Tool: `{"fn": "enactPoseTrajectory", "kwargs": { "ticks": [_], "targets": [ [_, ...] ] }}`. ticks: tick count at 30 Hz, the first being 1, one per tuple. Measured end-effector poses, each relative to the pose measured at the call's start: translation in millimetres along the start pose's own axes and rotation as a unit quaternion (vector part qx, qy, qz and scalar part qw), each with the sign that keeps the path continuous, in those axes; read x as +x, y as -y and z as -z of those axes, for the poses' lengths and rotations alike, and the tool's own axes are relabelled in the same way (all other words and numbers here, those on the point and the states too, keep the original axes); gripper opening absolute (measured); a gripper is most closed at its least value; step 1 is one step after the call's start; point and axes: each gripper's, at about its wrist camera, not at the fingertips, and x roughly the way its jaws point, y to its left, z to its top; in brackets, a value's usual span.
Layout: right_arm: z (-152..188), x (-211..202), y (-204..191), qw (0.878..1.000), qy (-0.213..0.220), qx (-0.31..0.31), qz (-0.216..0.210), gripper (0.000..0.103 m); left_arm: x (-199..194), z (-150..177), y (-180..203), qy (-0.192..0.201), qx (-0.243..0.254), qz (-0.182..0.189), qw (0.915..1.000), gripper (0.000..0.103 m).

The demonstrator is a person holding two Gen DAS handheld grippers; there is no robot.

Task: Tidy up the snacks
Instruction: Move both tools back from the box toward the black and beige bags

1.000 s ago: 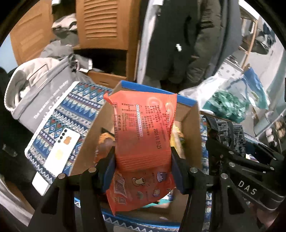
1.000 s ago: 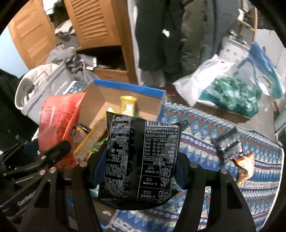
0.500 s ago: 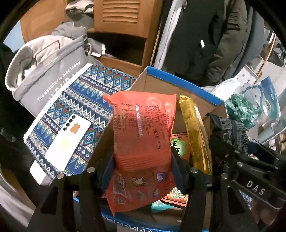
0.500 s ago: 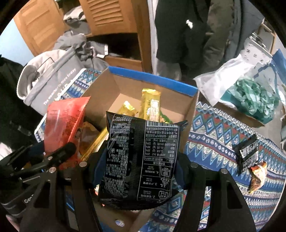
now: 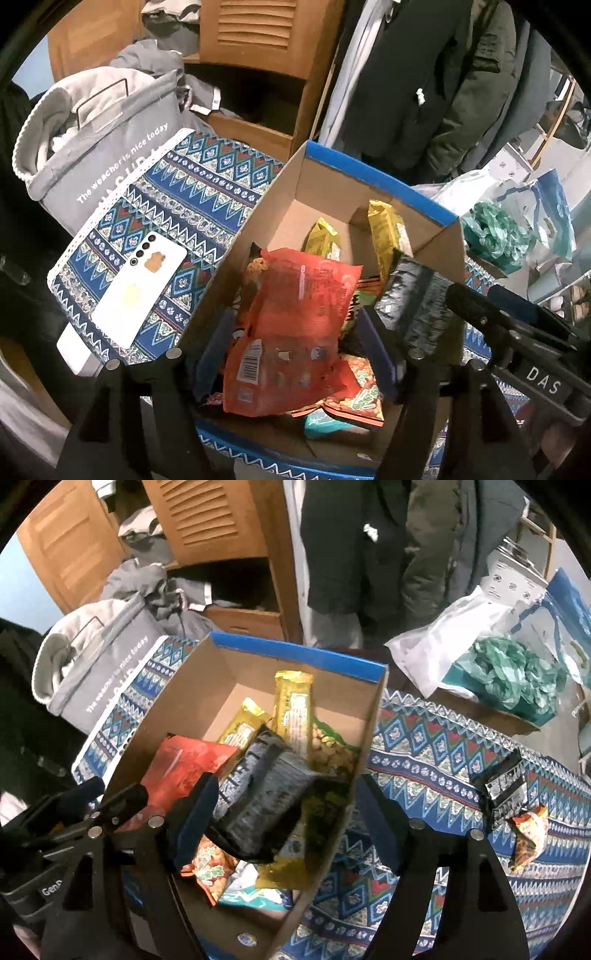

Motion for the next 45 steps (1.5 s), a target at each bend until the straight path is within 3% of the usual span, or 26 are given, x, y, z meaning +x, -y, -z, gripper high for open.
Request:
{"fn": "enactPoseTrajectory", "kwargs": {
  "ticks": [3,22,45],
  "targets": [
    [1.3,-5.7,6.3,1.000,0.004,0.008,0.002,0.077,-4.1,0.4,4.0,0.005,0.004,0.002,1.0000,0.075],
    [20.4,-50.1,51.3,0.998,0.027,0.015,0.047,0.077,-27.5,13.8,60.4,0.017,0.058,0.044,0.9972,0.075],
    [68.1,-95.0,142.9,0.993,0.036,0.065,0.096,0.077,-34.8,48.4,158.5,0.021,0.163,0.057,0.9847,0.078]
  ]
}}
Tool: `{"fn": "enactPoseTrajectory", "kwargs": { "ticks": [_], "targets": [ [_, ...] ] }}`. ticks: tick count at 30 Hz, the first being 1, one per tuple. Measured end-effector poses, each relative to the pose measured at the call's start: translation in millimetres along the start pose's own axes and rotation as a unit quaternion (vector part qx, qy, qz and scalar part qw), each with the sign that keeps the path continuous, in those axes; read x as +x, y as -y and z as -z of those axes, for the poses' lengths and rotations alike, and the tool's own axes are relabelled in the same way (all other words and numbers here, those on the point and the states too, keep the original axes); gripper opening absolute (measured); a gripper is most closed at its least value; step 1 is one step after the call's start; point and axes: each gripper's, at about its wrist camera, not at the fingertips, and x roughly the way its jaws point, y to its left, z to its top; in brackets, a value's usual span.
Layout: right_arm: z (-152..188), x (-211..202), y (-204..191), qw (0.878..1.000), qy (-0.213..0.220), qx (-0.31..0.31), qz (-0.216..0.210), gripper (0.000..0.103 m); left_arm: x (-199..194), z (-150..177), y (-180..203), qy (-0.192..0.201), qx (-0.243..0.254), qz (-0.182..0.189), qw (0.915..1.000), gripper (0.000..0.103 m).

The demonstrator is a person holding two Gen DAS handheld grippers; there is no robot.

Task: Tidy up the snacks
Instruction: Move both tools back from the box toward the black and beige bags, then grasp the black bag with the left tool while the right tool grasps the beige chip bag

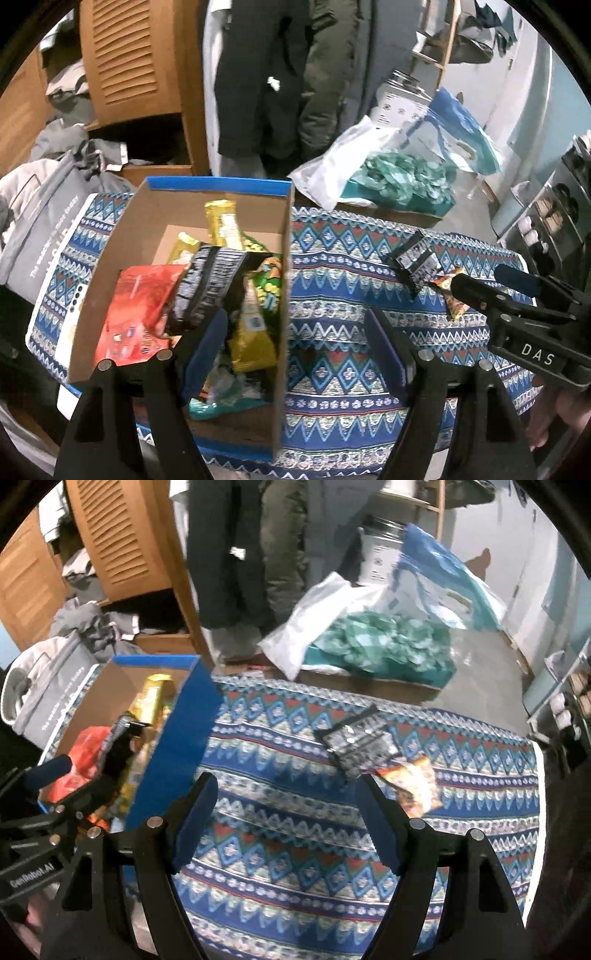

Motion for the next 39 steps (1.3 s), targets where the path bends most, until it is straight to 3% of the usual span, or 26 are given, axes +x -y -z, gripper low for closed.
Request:
{"fn": "enactPoseTrajectory", "kwargs": {
  "ticks": [12,21,31,39],
  "targets": [
    [12.6,16.0,79.9,0.999,-0.024,0.036,0.028,0.077,17.7,-2.2,51.6,-0.011,0.067,0.003,0.9977,0.078],
    [11.2,42.2,130.8,0.995,-0.058,0.072,0.026,0.077,56.2,-16.4,89.9,-0.052,0.076,0.040,0.9950,0.080],
    [5.5,97.0,167.9,0.992,-0.107,0.059,0.017,0.077,113.4,-32.4,126.8,-0.084,0.138,0.044,0.9859,0.080],
    [15.9,133.2,174.6,0.991,-0.127,0.048,-0.006,0.077,152.0,-39.1,138.4,-0.098,0.152,0.050,0.9823,0.080]
  ]
}}
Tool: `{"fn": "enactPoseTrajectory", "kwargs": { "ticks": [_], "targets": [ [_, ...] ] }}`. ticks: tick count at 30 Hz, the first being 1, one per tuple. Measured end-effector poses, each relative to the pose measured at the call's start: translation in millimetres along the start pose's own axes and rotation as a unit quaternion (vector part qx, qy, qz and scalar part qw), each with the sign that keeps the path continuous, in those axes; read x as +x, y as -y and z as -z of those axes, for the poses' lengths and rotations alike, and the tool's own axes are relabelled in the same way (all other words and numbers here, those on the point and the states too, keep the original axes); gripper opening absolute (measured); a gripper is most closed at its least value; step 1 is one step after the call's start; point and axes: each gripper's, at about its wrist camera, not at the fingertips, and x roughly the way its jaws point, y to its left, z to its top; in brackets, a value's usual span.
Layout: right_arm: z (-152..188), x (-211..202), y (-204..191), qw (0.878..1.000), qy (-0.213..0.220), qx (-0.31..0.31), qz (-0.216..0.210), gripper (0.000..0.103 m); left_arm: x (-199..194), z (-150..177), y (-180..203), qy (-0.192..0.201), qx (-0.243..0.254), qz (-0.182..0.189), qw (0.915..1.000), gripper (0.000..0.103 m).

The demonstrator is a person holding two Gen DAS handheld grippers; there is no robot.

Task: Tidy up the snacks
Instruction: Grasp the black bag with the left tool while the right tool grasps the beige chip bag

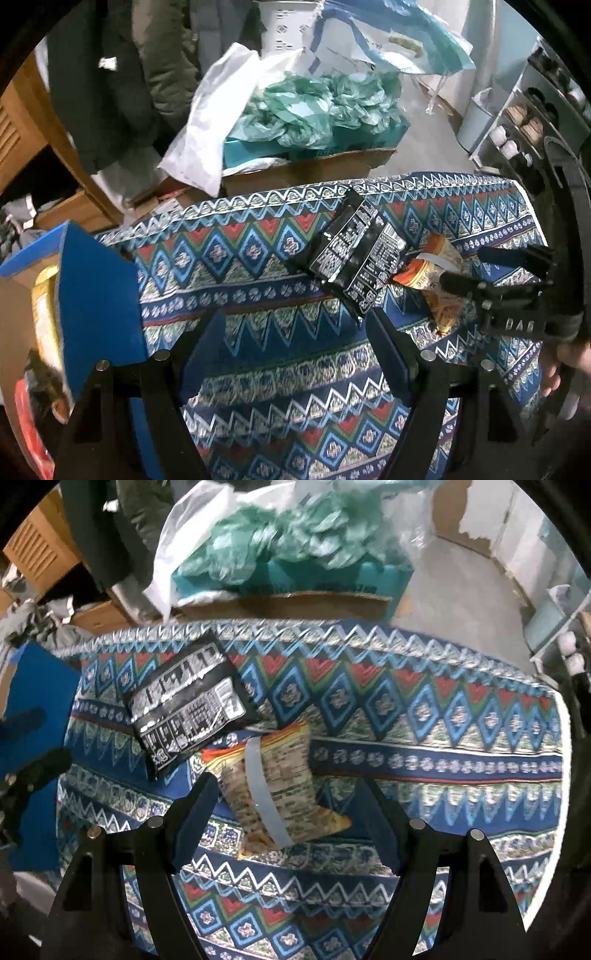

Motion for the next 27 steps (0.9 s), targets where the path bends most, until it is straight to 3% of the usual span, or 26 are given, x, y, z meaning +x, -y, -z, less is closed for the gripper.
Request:
{"fn": "enactPoseTrajectory", "kwargs": {
  "ticks": [7,15,20,27],
  "targets": [
    [1.0,23.4,-11.3,0.999,-0.013,-0.030,0.004,0.077,24.0,-11.5,12.3,-0.010,0.032,0.003,0.9994,0.080],
    [-0.3,27.0,-10.5,1.000,-0.015,-0.011,-0.008,0.077,42.0,-17.2,23.1,-0.032,0.070,0.007,0.9970,0.080],
    [-0.8,9.3,-9.7,1.000,0.006,-0.014,-0.015,0.077,45.5,-18.0,21.1,-0.032,0.066,0.018,0.9972,0.080],
    [5.1,30.6,-12.2,0.999,-0.024,-0.024,0.011,0.076,48.8,-22.6,22.0,-0.030,0.063,0.032,0.9970,0.080]
  ]
}}
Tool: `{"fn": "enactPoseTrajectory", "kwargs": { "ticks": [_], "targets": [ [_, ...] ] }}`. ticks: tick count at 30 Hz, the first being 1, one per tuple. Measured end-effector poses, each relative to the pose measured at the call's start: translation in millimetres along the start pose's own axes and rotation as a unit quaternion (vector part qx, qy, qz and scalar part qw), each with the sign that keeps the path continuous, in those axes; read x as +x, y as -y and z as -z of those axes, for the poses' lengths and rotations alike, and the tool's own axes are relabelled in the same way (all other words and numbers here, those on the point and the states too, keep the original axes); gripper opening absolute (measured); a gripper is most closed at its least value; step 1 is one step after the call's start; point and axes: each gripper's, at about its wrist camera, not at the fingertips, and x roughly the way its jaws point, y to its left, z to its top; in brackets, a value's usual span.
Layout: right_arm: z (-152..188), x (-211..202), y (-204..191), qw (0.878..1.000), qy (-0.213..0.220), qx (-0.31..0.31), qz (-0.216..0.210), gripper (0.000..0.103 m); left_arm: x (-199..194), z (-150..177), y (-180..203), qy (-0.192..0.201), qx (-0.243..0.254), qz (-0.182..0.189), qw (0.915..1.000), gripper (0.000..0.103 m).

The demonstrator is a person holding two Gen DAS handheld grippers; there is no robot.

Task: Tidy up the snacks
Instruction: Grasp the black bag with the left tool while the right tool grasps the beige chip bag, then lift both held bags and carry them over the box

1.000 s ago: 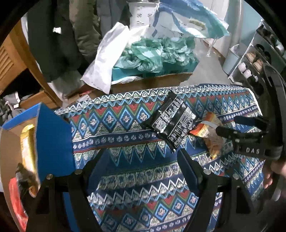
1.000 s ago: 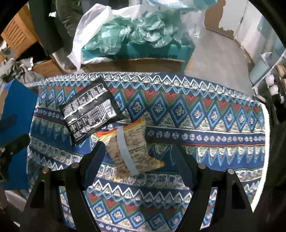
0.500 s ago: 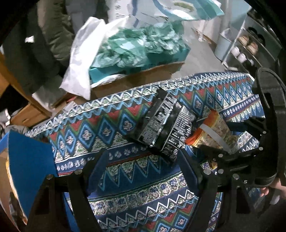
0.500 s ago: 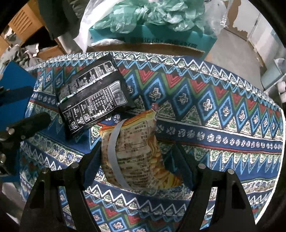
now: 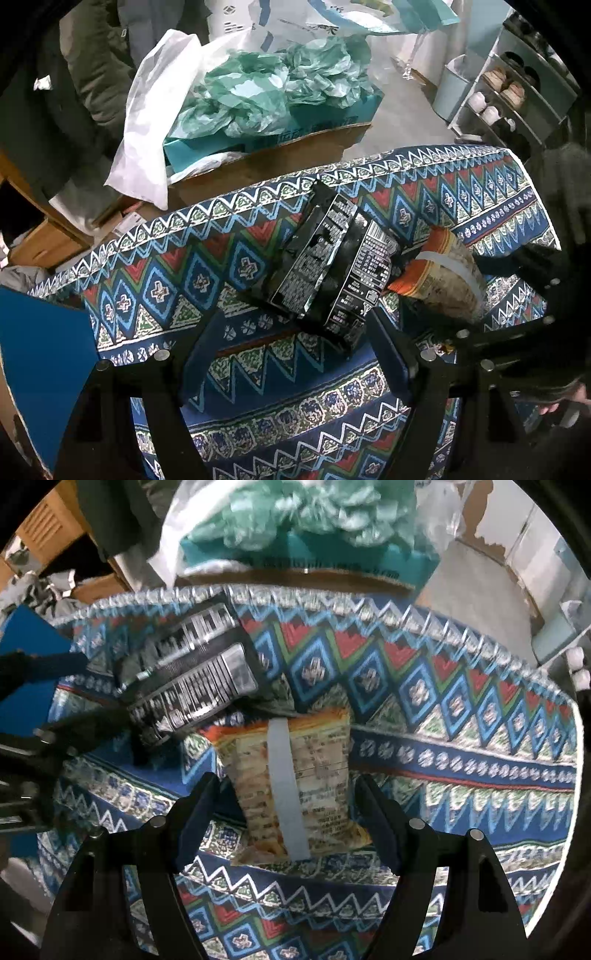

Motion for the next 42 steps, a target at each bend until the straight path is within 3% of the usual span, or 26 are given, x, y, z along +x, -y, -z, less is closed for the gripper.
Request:
{"fn": "enactPoseTrajectory", "kwargs": {
  "ticks": [2,4,10,12,17,28,31,37,42],
  "targets": [
    [1.3,7.5,1.0,1.000,-0.007,0.005,0.006,0.066,0.4,-1.9,2.3,0.001,0.007,0.001,1.0000,0.080],
    [1.7,7.2,4.3,1.000,0.002,0.017,0.017,0.043,1.8,-4.9,4.7,0.001,0.014,-0.001,0.9999,0.080],
    [7.9,-4.8,35.1,0.992,0.024,0.126,-0.009,0.041,8.0,-12.5,11.1,-0.003,0.038,0.016,0.9991,0.083],
    [12.0,-6.1,43.5,0.988,0.023,0.150,-0.022,0.041,11.3,-14.3,16.3,-0.007,0.063,0.019,0.9978,0.088],
    [17.1,-8.5,53.5,0.986,0.020,0.164,-0.016,0.041,24.4,-18.0,29.6,-0.023,0.125,0.008,0.9919,0.088],
    [19.6,-20.2,52.5,0.985,0.034,0.169,-0.018,0.041,53.0,-24.8,58.3,-0.043,0.191,-0.036,0.9799,0.089],
    [20.7,-23.9,53.8,0.985,0.036,0.170,-0.012,0.041,61.5,-22.6,61.1,-0.049,0.192,-0.043,0.9793,0.089],
    [22.8,-21.7,51.7,0.985,0.033,0.169,-0.010,0.041,64.1,-25.3,53.8,-0.041,0.160,-0.021,0.9860,0.090],
    [21.9,-20.4,49.6,0.985,0.035,0.169,-0.009,0.041,60.0,-24.1,45.5,-0.026,0.135,-0.016,0.9904,0.076]
  ]
}}
